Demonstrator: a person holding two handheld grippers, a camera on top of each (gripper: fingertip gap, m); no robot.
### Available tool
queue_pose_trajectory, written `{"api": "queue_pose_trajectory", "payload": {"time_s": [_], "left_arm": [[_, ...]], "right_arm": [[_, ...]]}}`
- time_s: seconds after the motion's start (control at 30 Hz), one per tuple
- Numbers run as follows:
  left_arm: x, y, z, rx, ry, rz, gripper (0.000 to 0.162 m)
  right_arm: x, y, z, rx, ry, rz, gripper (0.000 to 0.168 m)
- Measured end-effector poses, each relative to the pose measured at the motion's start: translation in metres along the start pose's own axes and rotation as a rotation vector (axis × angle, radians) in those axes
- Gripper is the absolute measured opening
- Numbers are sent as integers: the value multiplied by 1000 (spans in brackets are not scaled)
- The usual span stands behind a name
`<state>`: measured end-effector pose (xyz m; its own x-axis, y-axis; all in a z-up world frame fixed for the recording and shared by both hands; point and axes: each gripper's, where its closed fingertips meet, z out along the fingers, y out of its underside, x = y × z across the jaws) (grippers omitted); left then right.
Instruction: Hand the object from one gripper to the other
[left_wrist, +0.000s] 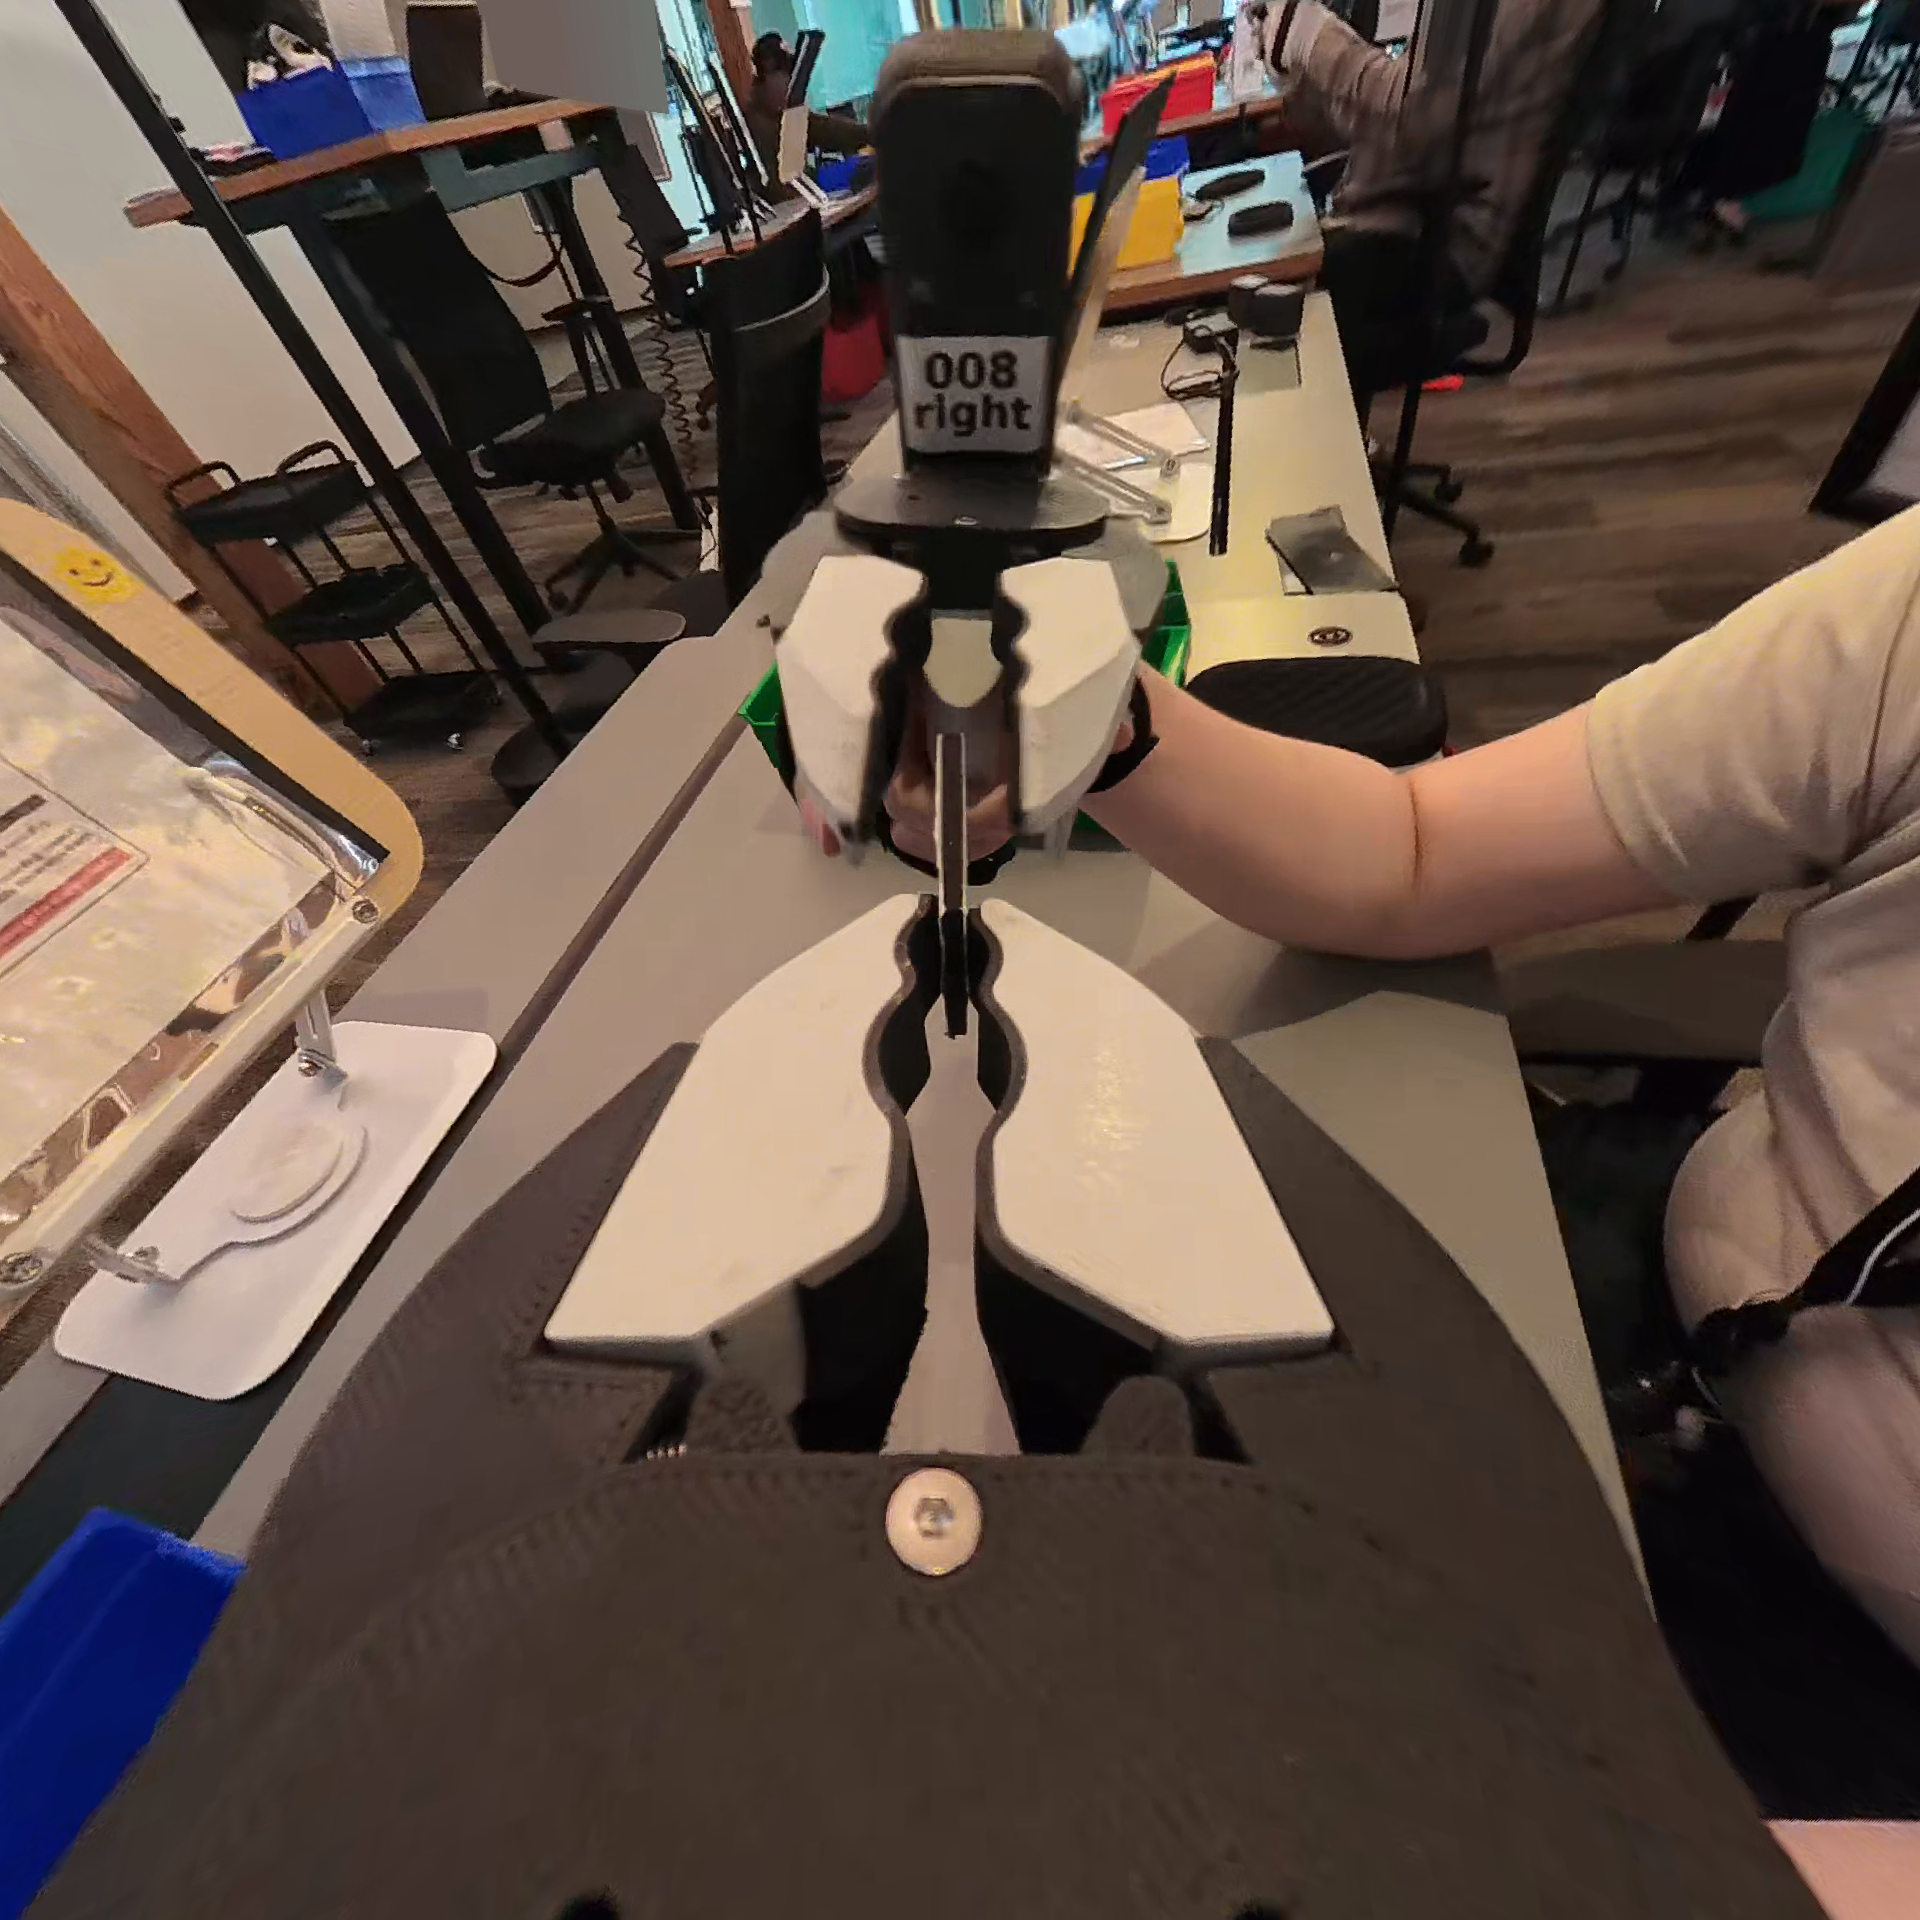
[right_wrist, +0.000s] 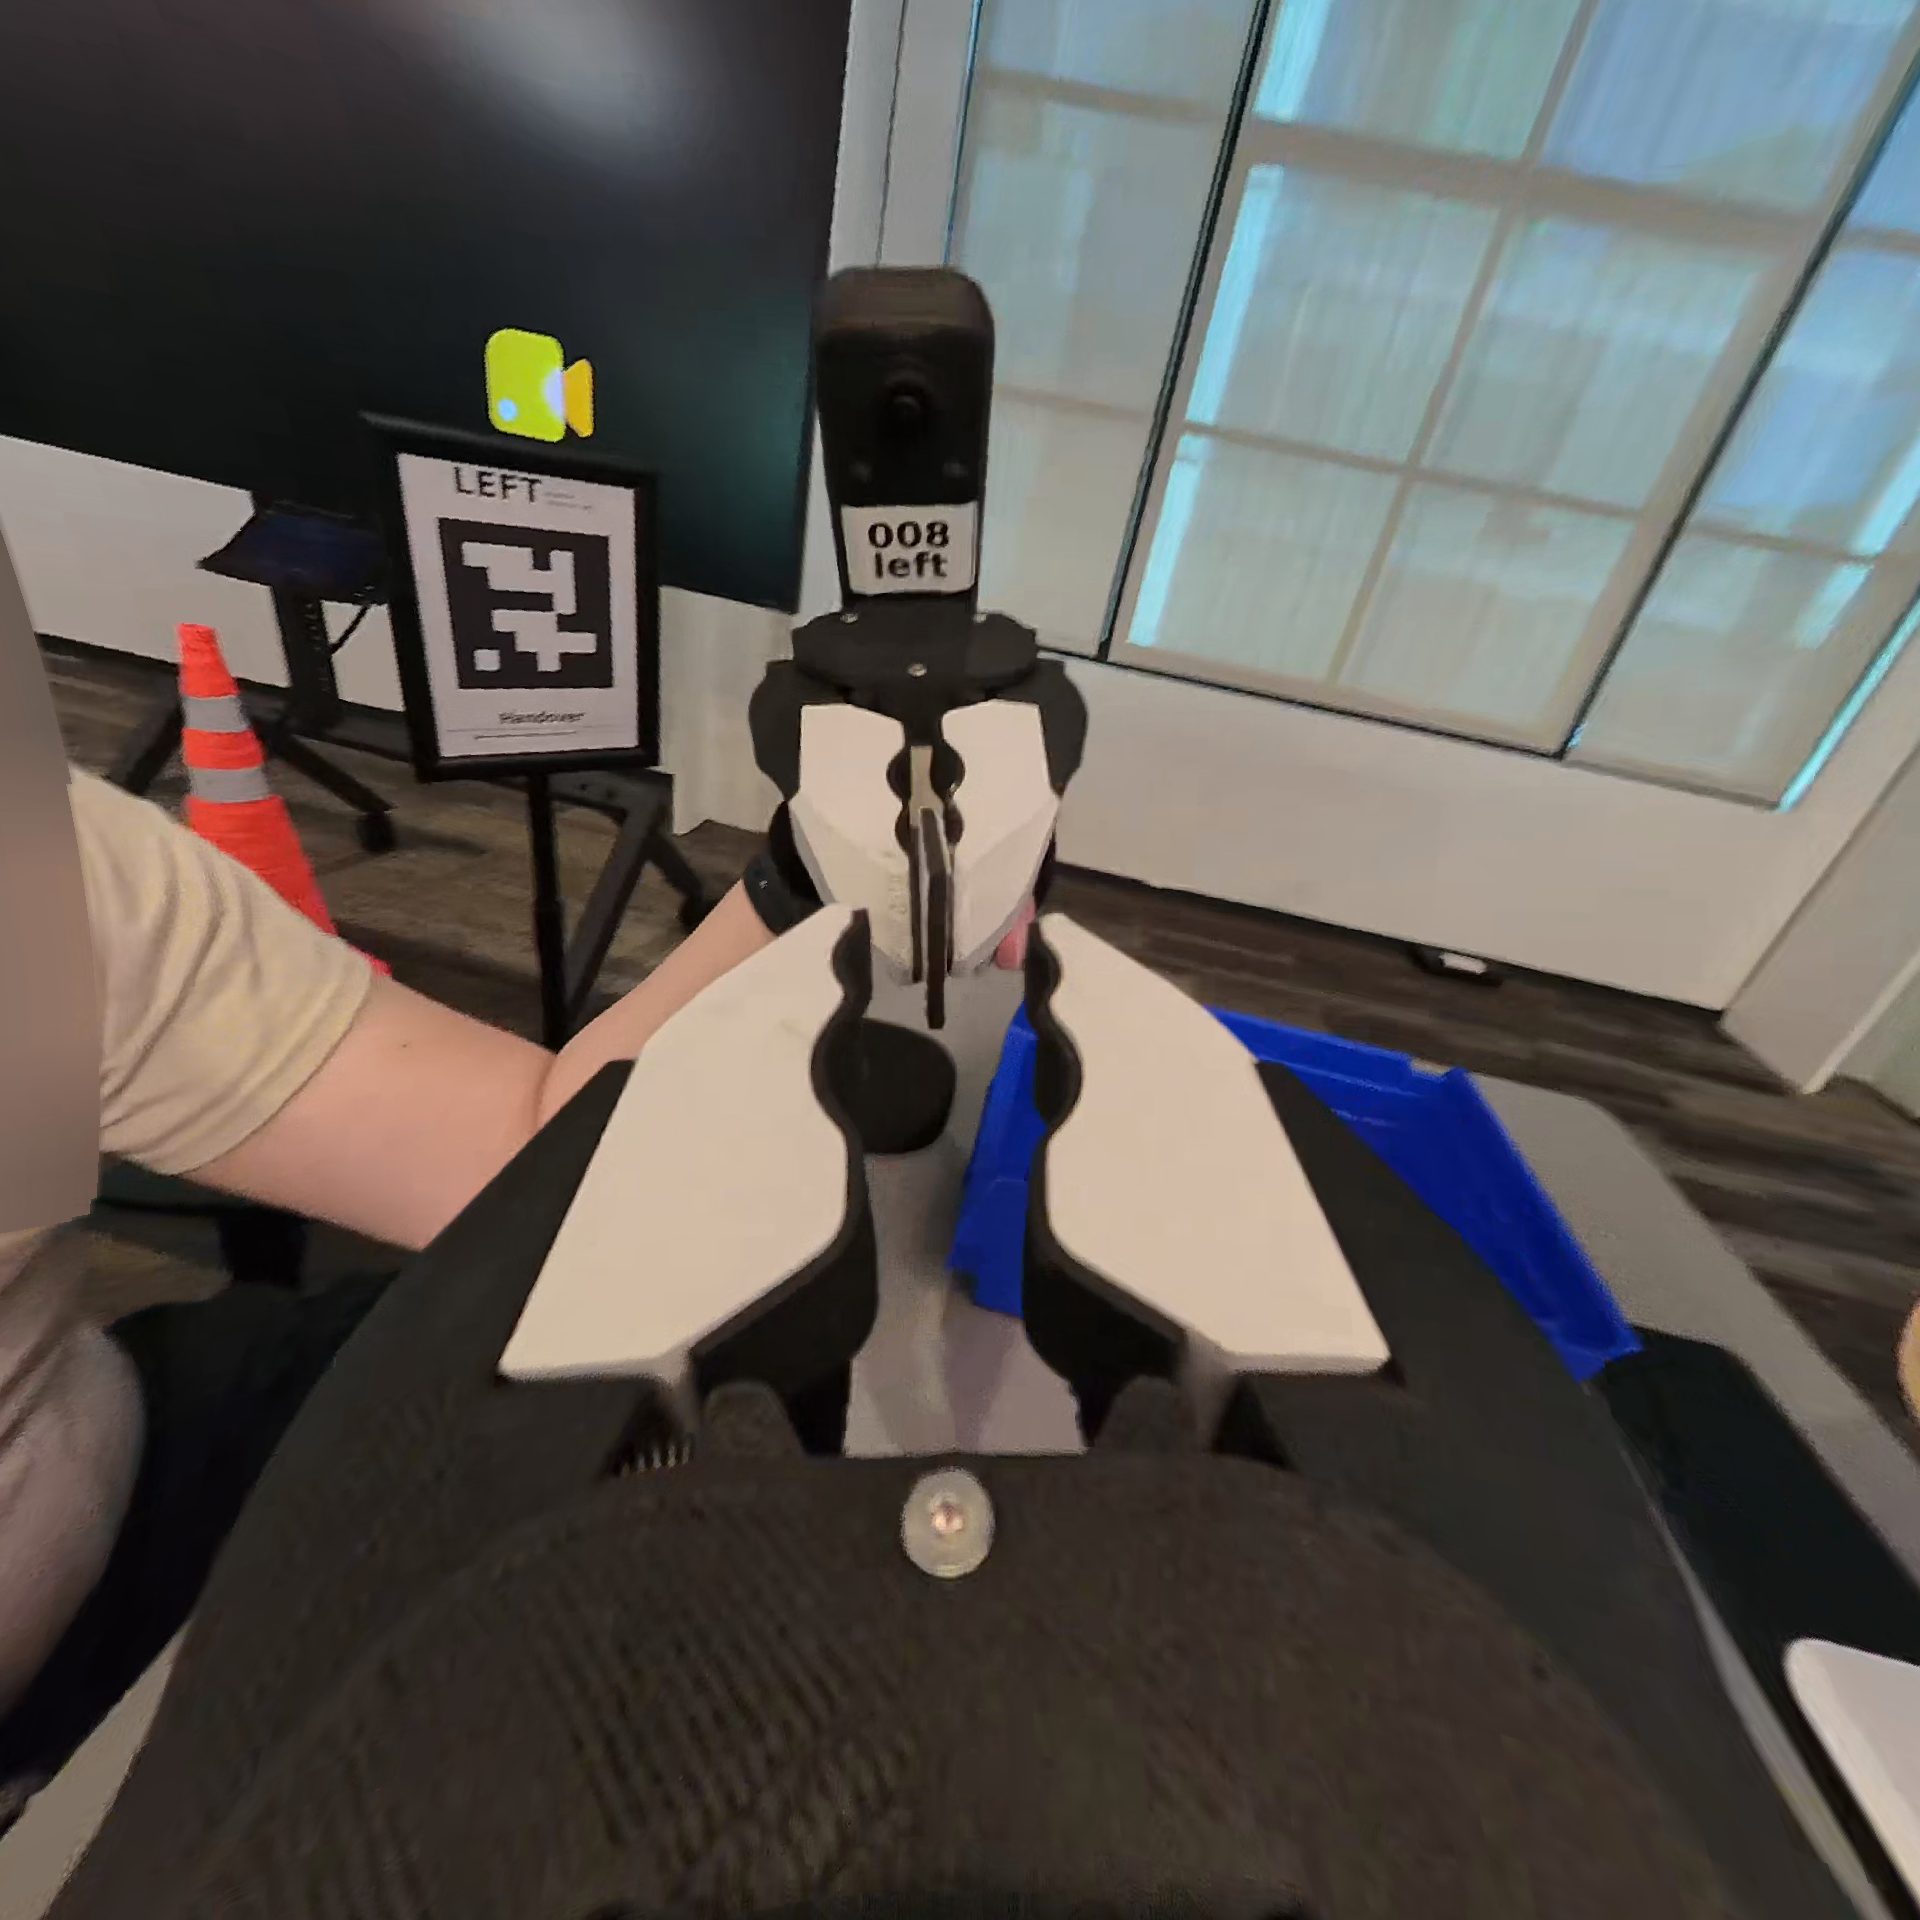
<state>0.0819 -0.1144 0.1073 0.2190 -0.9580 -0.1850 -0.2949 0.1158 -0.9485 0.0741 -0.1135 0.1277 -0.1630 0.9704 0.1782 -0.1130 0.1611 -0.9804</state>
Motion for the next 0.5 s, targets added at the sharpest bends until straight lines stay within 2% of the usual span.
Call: {"api": "queue_pose_trajectory", "payload": {"time_s": [0.07,0.1,0.17,0.2,0.27,0.33,0.4,0.5], "left_arm": [[2,2,4,-17,2,15,3],[0,2,5,-17,-11,20,6],[-17,-6,4,24,-141,34,40],[-27,-10,1,46,-206,33,47],[-34,-18,-5,100,-238,-19,52],[-40,-25,-12,168,-233,-120,52],[-51,-31,-19,234,-249,-229,53],[-63,-37,-25,323,-257,-367,52]], "right_arm": [[-5,6,0,-36,-51,10,5],[-5,7,0,-42,-57,20,4],[1,7,-2,-34,-39,26,4],[8,3,-5,-3,8,13,4],[30,-6,-14,69,160,-57,5],[47,-18,-27,139,338,-226,5],[58,-32,-45,189,561,-470,4],[61,-51,-75,153,944,-908,4]]}}
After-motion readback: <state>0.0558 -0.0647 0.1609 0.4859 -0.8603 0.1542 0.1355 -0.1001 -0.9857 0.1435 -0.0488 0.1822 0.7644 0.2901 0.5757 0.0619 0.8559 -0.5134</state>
